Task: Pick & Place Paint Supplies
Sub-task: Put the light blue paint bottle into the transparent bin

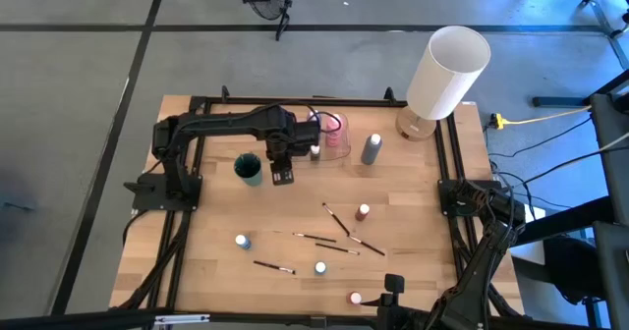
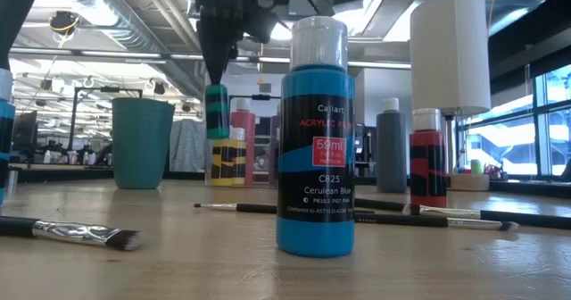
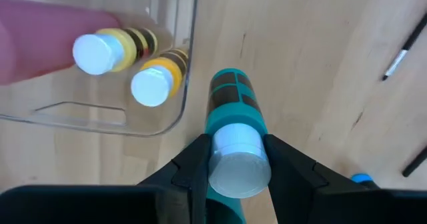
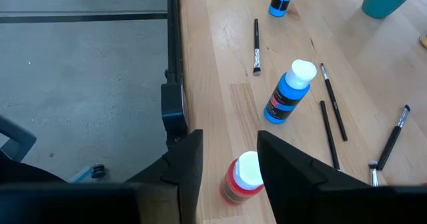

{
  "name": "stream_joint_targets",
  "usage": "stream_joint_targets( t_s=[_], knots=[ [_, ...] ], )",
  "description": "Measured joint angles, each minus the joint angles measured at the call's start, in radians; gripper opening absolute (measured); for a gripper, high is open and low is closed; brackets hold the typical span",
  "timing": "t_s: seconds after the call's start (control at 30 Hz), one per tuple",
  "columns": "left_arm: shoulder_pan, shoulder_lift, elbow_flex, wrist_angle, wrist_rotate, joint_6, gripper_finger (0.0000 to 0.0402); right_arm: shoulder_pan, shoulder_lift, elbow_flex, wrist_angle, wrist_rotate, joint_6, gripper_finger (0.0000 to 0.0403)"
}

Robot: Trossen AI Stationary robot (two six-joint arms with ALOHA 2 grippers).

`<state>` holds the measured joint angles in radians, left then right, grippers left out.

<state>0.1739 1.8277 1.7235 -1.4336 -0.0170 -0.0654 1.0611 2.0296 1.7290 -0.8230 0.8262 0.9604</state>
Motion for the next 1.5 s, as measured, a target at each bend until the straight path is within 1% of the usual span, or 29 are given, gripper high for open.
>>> stream_joint_targets(
  t_s=[0.2,0.3,0.47,0.6,0.8,0.93,1.2,1.5],
  knots=[
    [-0.008,0.000,0.080,-0.020,-0.056,0.001,0.0116,0.000,0.000,0.000,-0.004,0.000,0.000,0.0144],
    [0.005,0.000,0.104,-0.018,-0.063,0.022,0.0116,-0.001,0.000,0.000,-0.004,0.000,-0.001,0.0144],
    [0.033,0.001,0.110,-0.016,-0.061,0.026,0.0116,-0.006,0.000,0.000,-0.007,0.000,-0.019,0.0144],
    [0.052,0.029,0.111,-0.010,-0.062,0.041,0.0116,-0.012,0.000,0.000,-0.007,0.000,-0.033,0.0144],
    [0.064,0.054,0.111,0.049,-0.059,0.102,0.0116,-0.013,0.000,0.000,-0.007,0.000,-0.033,0.0144],
    [0.072,0.054,0.111,0.072,-0.040,0.113,0.0116,-0.013,0.000,0.000,-0.007,0.000,-0.033,0.0144],
    [0.078,0.054,0.111,0.073,-0.068,0.117,0.0116,-0.014,0.000,0.000,-0.007,0.000,-0.044,0.0144],
    [0.083,0.054,0.197,0.069,-0.069,0.116,0.0116,-0.014,0.000,0.000,-0.007,0.000,-0.044,0.0144]
  ],
)
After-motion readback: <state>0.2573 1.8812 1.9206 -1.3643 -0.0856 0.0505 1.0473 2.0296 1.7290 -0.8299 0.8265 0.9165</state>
